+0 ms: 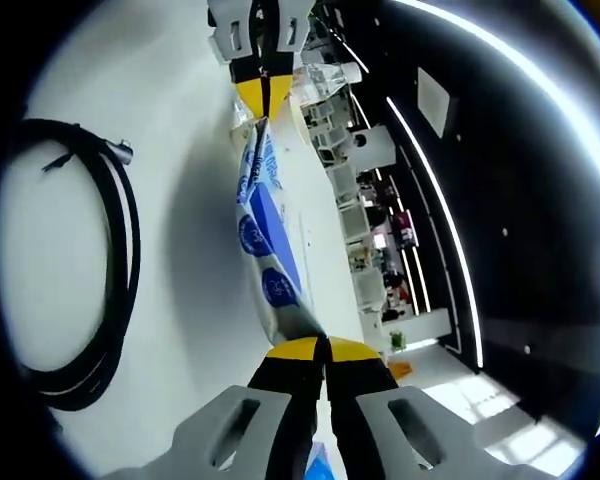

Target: Arrange the tabletop items into an orderly group along one side of the table until the central work area is clear of visible clutter.

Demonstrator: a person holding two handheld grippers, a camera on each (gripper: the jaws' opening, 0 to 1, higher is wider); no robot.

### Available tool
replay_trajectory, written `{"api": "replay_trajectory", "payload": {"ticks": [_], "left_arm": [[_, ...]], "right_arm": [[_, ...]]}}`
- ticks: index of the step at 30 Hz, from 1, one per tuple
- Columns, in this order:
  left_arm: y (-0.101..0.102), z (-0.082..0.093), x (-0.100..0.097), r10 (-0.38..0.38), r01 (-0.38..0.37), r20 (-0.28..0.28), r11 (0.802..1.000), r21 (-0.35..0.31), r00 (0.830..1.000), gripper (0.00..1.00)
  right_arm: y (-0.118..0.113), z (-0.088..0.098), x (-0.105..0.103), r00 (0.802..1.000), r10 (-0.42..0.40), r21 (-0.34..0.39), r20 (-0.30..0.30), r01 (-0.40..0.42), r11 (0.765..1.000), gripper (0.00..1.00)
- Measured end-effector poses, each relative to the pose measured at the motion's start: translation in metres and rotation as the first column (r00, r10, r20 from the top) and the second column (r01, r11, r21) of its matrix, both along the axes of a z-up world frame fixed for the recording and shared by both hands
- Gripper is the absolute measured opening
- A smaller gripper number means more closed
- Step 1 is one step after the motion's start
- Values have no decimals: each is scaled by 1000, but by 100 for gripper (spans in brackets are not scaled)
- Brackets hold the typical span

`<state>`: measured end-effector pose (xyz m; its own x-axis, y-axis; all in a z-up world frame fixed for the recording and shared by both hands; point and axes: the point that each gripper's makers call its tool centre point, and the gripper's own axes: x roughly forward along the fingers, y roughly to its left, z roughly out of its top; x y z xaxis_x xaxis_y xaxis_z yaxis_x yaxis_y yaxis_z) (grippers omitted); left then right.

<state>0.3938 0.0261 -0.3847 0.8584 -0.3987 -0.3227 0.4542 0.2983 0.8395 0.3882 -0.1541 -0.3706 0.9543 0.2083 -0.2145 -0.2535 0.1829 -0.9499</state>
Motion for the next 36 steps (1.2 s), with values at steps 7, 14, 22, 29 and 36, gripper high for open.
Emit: {"api": "replay_trajectory", "payload": {"ticks": [7, 14, 22, 29, 36], "left_arm": [[3, -16, 0, 0, 0, -37, 1000, 9, 999, 0], [4, -22, -2, 3, -2, -67, 1000, 12, 998, 0], [4, -25, -3, 2, -1, -79, 1000, 18, 997, 0], [5, -27, -4, 2, 0, -84, 1000, 17, 996, 0], [6, -33, -7, -2, 3, -100, 1000, 14, 995, 3]], "right_arm": [[2, -12, -1, 1000, 4, -8, -23, -4, 1000, 0], [5, -21, -5, 999, 9, -3, -40, -9, 1000, 0], [4, -26, -9, 998, 10, 7, -55, -9, 1000, 0], [4, -30, -8, 998, 11, -1, -64, -11, 1000, 0], [4, -33, -7, 998, 10, -15, -69, -11, 1000, 0]]}}
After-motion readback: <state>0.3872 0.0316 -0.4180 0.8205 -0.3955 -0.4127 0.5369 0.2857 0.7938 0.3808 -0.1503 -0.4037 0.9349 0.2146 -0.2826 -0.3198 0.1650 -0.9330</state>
